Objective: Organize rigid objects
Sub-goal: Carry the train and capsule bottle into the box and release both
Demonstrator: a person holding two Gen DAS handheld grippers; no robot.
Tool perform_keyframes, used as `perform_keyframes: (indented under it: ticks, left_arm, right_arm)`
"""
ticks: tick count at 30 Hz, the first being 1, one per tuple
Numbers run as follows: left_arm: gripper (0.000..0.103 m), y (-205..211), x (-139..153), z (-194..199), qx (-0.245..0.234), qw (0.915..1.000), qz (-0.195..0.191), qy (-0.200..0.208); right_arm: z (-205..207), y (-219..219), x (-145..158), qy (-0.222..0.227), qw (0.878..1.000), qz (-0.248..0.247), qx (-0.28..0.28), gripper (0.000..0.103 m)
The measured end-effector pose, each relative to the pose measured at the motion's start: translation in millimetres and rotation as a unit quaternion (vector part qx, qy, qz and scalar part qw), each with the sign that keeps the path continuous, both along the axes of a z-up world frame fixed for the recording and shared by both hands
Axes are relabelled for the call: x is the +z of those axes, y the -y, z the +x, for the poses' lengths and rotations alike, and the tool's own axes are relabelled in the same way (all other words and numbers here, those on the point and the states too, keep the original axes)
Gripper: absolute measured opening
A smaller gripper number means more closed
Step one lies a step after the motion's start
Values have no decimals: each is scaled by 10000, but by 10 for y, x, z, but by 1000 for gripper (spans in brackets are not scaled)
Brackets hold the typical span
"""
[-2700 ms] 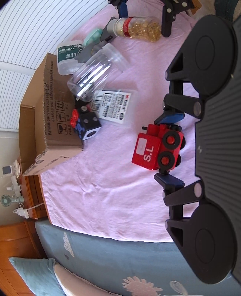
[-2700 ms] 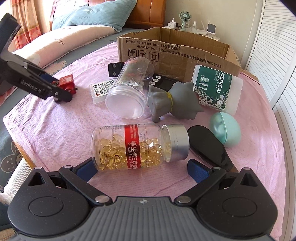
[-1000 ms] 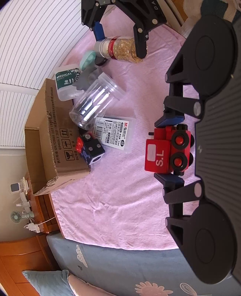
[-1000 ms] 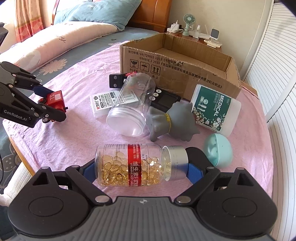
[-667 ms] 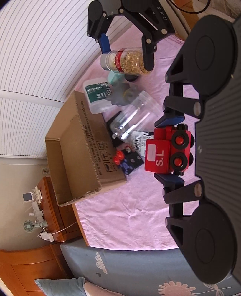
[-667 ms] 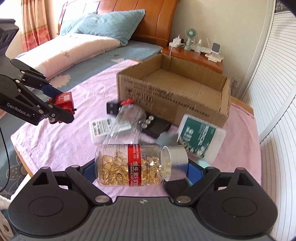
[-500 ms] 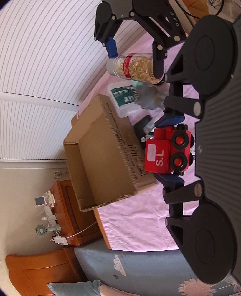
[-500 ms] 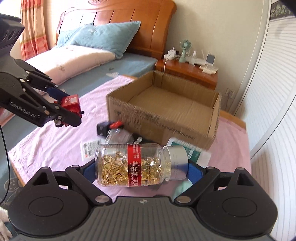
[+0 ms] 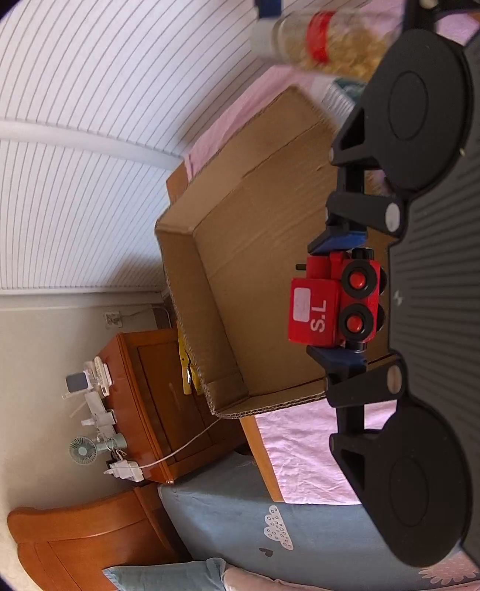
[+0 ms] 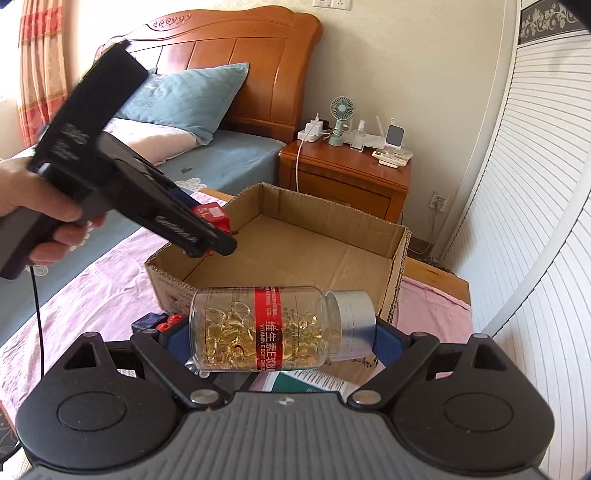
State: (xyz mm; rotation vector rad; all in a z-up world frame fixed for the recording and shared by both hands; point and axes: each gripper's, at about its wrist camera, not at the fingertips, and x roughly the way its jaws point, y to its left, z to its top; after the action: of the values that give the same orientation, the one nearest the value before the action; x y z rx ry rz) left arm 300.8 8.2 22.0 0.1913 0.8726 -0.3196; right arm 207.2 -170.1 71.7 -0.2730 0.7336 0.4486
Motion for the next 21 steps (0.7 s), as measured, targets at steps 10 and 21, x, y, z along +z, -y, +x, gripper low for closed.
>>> perform_keyframes:
  ticks: [10,21]
  left_arm:
    - [86,-24,-54,229,218,9985,62,503]
    - [102,-197,133,-584,429,9963,111,739]
  right_arm:
    - [301,-66,-53,-55,9998,-149,-117,96]
    - [735,-42,-201,-365,9987,-130,-319,96]
